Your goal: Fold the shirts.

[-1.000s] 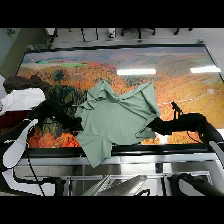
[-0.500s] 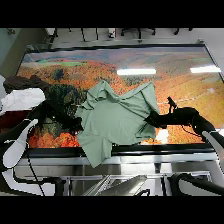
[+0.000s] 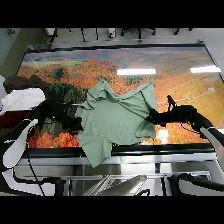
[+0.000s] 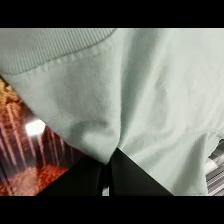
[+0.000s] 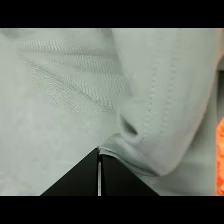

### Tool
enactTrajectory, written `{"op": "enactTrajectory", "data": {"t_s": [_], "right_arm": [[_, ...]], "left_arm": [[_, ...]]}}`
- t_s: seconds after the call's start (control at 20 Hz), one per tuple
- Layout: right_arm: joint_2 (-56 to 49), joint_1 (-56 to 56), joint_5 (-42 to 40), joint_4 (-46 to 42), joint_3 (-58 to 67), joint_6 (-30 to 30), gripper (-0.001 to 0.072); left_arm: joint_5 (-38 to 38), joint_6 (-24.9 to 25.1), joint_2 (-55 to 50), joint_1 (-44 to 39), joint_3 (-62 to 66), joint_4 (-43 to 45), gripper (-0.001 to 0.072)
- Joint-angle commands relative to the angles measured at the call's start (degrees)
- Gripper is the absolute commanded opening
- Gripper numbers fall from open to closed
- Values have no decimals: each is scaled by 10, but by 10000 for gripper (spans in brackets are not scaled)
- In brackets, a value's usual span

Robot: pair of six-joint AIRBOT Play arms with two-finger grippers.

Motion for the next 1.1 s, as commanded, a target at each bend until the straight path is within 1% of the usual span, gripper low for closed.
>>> {"op": "enactTrajectory", "data": {"t_s": [0.0,0.15,0.2,0.25,0.4,0.45,0.5,0.65,0.7,0.75,0.9,0.95,1.0,1.05], "right_arm": [[17,-1,5,0,2,-6,16],[39,-10,-10,-3,3,3,26],[35,-10,-26,-12,3,17,159],[28,-9,-40,-23,3,31,252],[4,7,-59,-24,3,31,262],[0,16,-54,-24,3,35,357],[-3,22,-45,-20,3,41,393],[-4,23,-6,-17,11,63,391],[-4,23,5,-18,16,72,380],[-5,23,12,-18,17,81,330],[-26,23,19,-20,19,96,316],[-37,23,15,-20,19,98,209],[-43,23,12,-20,19,98,187],[-46,23,7,-20,19,87,31]], "left_arm": [[-21,0,19,0,0,0,16],[-49,0,67,2,0,1,16],[-47,0,76,6,0,0,16],[-40,0,81,9,0,1,16],[-25,0,80,8,0,11,16],[-26,0,80,8,0,9,16],[-26,0,80,8,0,9,16],[-28,0,80,8,0,10,16],[-28,0,80,8,0,10,16],[-28,0,80,8,0,10,16],[-28,0,80,8,0,10,16],[-27,0,80,8,0,10,16],[-25,0,80,8,0,10,16],[-23,0,80,8,0,10,16]]}}
